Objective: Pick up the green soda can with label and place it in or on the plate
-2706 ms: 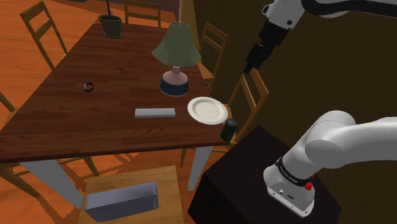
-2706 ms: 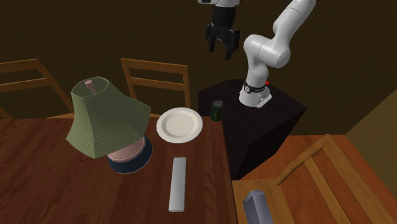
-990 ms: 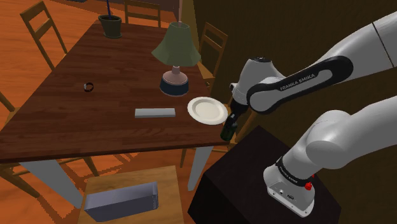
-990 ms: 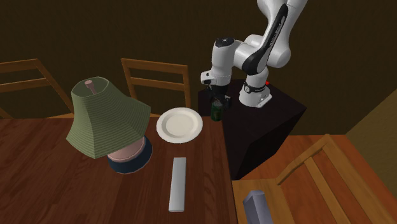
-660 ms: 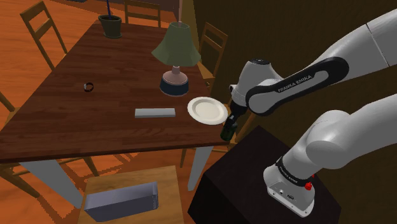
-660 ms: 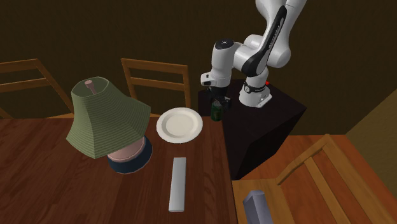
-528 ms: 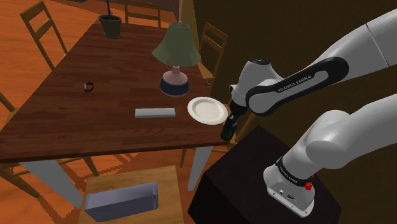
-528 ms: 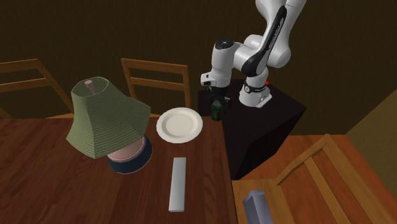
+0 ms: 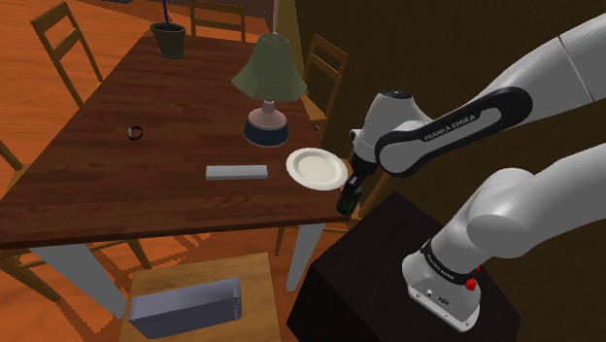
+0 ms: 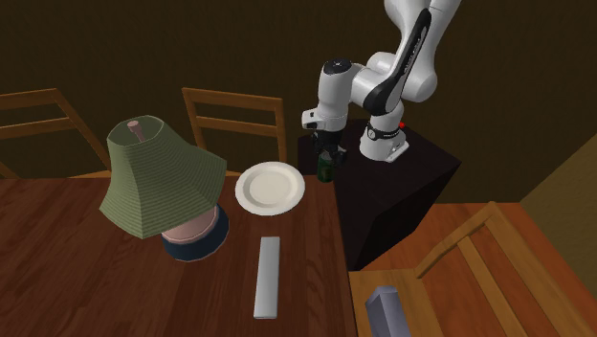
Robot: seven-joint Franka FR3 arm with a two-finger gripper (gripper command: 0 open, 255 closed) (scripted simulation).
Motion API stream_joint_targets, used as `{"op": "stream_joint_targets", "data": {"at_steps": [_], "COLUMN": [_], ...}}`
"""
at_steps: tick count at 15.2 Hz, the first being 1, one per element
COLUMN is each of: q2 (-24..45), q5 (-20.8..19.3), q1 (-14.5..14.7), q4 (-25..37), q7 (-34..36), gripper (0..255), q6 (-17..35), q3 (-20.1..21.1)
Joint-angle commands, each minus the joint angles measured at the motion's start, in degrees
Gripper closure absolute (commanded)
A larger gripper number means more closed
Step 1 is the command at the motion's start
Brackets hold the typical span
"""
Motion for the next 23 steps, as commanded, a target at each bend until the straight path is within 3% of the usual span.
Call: {"op": "stream_joint_targets", "data": {"at_steps": [1, 3, 20, 23], "q2": [0.0, 0.0, -13.9, -6.3], "q5": [0.0, 0.0, -0.5, -1.9], "q1": [0.0, 0.0, 0.0, -1.7], "q4": [0.0, 0.0, 5.6, 11.6], "q7": [0.0, 0.0, 0.0, -1.6], "gripper": [255, 255, 255, 255], "q6": [0.0, 0.0, -19.6, -17.9], "q3": [0.0, 0.0, -0.7, -2.0]}}
